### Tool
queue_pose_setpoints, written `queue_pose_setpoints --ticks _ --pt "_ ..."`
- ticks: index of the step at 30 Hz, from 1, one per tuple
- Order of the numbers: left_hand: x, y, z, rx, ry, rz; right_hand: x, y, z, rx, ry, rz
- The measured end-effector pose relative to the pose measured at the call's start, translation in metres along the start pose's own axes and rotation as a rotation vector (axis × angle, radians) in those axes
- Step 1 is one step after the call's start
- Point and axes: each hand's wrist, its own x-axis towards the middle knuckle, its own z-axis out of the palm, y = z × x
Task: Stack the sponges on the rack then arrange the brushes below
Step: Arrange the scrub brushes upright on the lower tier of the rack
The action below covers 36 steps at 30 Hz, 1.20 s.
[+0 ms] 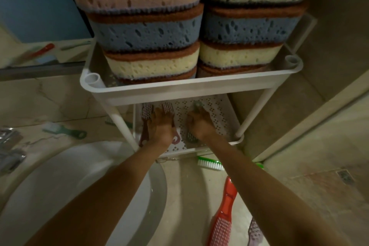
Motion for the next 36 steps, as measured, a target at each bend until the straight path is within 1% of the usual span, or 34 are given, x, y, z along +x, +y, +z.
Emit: queue_pose_setpoints --ticks 2,3,5,7,9,12,14,17,21,24,27,36 --pt "-0.001 -0.002 0.002 -0.009 0.012 -0.04 -0.005 -0.001 0.007 0.031 -0.008 0.067" --pt "-0.002 0.0 0.0 -0.037 0.009 -0.081 -0.01 -0.002 0.006 0.053 0.031 0.07" --pt "-0.004 0.003 -0.002 -0.117 -0.006 -0.151 -0.009 0.0 0.008 0.113 0.039 0.134" --pt "-0.005 0.004 -0.006 -0.187 -0.006 -0.188 -0.012 -0.003 0.01 0.131 0.031 0.147" --pt "-0.006 0.002 -0.005 -0.222 0.009 -0.197 -0.015 -0.007 0.011 0.114 -0.021 0.139" --pt "-0.006 -0.005 -0.002 -0.243 0.031 -0.211 -0.019 -0.016 0.009 0.173 -0.008 0.078" --pt "-0.009 -0.005 -0.007 -0.271 0.024 -0.227 -0.021 -0.023 0.009 0.196 -0.002 0.041" --pt "-0.014 -0.004 -0.015 -0.307 -0.013 -0.252 -0.024 -0.032 0.008 0.274 -0.041 0.0" --pt "-0.015 -0.01 -0.017 -0.288 -0.044 -0.222 -0.024 -0.042 0.011 0.372 -0.061 -0.02" --pt "-0.018 -0.01 -0.02 -0.294 -0.072 -0.225 -0.026 -0.045 0.009 0.382 -0.066 0.013" --pt "-0.021 -0.008 -0.024 -0.316 -0.06 -0.216 -0.025 -0.045 0.013 0.351 -0.063 0.045" --pt "-0.026 -0.004 -0.032 -0.306 -0.092 -0.188 -0.03 -0.043 0.005 0.436 -0.031 0.036"
